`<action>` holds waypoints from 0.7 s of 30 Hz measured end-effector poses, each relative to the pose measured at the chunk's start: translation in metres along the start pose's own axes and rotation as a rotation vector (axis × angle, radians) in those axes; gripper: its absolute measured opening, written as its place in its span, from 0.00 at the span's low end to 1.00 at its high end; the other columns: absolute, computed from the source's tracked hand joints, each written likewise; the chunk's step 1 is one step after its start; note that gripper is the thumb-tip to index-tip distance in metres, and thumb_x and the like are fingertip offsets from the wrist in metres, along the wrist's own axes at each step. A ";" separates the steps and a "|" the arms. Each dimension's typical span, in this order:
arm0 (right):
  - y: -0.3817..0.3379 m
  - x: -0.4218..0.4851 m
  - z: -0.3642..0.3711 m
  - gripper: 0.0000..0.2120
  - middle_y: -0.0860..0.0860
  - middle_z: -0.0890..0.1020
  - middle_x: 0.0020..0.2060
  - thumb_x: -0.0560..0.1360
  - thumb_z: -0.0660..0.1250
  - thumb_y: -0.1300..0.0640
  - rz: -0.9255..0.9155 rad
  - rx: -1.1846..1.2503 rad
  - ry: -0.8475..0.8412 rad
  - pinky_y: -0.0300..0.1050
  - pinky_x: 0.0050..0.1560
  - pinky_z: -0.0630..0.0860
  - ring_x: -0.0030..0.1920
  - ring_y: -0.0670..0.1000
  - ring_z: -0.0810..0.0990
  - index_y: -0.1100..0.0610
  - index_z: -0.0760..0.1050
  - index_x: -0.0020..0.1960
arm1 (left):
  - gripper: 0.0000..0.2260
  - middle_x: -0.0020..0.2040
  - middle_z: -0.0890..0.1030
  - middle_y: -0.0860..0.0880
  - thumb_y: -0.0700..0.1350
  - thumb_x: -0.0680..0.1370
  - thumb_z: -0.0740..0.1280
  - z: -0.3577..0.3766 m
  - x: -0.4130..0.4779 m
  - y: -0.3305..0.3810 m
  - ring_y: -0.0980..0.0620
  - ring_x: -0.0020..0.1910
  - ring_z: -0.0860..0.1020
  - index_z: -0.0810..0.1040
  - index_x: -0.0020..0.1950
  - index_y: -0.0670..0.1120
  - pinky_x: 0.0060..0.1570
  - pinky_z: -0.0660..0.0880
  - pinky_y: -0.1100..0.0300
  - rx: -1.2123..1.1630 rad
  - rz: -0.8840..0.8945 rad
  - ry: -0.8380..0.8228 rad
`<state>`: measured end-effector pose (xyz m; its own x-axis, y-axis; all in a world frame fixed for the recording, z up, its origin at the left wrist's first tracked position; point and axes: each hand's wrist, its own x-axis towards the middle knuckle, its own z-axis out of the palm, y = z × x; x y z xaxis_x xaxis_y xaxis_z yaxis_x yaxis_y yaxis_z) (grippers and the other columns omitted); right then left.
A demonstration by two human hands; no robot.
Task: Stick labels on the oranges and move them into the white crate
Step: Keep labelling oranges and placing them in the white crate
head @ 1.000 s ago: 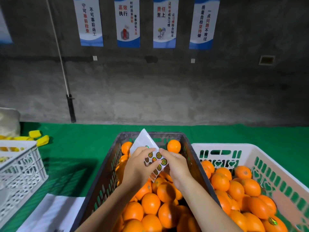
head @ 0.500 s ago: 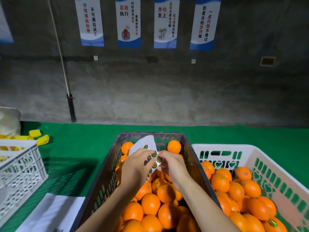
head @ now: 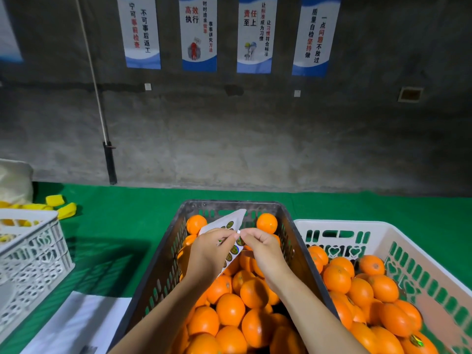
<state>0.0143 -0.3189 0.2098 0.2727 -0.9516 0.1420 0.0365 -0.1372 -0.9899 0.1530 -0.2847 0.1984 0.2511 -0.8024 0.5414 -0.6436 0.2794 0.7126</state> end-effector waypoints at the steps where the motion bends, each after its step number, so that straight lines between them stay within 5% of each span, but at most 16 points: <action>1: 0.001 0.000 0.000 0.09 0.44 0.86 0.46 0.81 0.66 0.57 -0.012 -0.010 -0.005 0.31 0.46 0.77 0.50 0.41 0.83 0.51 0.85 0.50 | 0.06 0.40 0.81 0.69 0.47 0.78 0.69 0.000 0.000 0.001 0.65 0.47 0.80 0.86 0.51 0.52 0.48 0.79 0.63 -0.033 -0.029 -0.013; 6: 0.007 0.002 0.001 0.10 0.44 0.86 0.44 0.82 0.64 0.57 0.005 -0.040 -0.020 0.30 0.42 0.76 0.46 0.40 0.83 0.52 0.84 0.49 | 0.11 0.40 0.83 0.56 0.46 0.79 0.67 0.003 0.000 0.000 0.53 0.41 0.81 0.82 0.40 0.59 0.42 0.80 0.49 -0.090 -0.099 -0.010; 10: 0.010 0.002 0.002 0.11 0.52 0.85 0.41 0.82 0.62 0.58 0.060 -0.041 0.069 0.38 0.40 0.77 0.42 0.46 0.83 0.58 0.80 0.46 | 0.15 0.30 0.78 0.51 0.52 0.80 0.61 0.001 0.002 -0.003 0.55 0.30 0.76 0.76 0.34 0.51 0.28 0.72 0.60 -0.052 -0.131 0.132; 13: 0.009 0.001 0.001 0.08 0.55 0.84 0.45 0.83 0.60 0.57 0.045 -0.162 0.144 0.45 0.46 0.82 0.48 0.48 0.84 0.56 0.78 0.54 | 0.17 0.31 0.75 0.51 0.57 0.80 0.53 -0.005 0.004 -0.002 0.54 0.33 0.76 0.71 0.36 0.51 0.33 0.74 0.56 -0.026 -0.082 0.175; 18: -0.003 -0.007 0.006 0.09 0.53 0.83 0.39 0.80 0.62 0.62 0.024 -0.123 -0.048 0.39 0.35 0.78 0.36 0.45 0.82 0.55 0.80 0.52 | 0.21 0.50 0.84 0.45 0.47 0.83 0.50 -0.005 0.003 -0.001 0.46 0.51 0.82 0.82 0.51 0.42 0.53 0.78 0.51 0.446 0.398 0.237; 21: -0.006 -0.009 0.008 0.11 0.53 0.83 0.38 0.79 0.64 0.61 0.046 -0.091 -0.108 0.39 0.40 0.77 0.38 0.46 0.81 0.54 0.85 0.45 | 0.20 0.47 0.83 0.46 0.47 0.85 0.51 -0.008 0.005 -0.009 0.46 0.48 0.80 0.82 0.50 0.42 0.52 0.76 0.51 0.584 0.574 0.185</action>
<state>0.0190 -0.3069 0.2146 0.3746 -0.9228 0.0902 -0.0649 -0.1232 -0.9903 0.1659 -0.2867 0.1989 -0.1479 -0.5054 0.8501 -0.9657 0.2592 -0.0139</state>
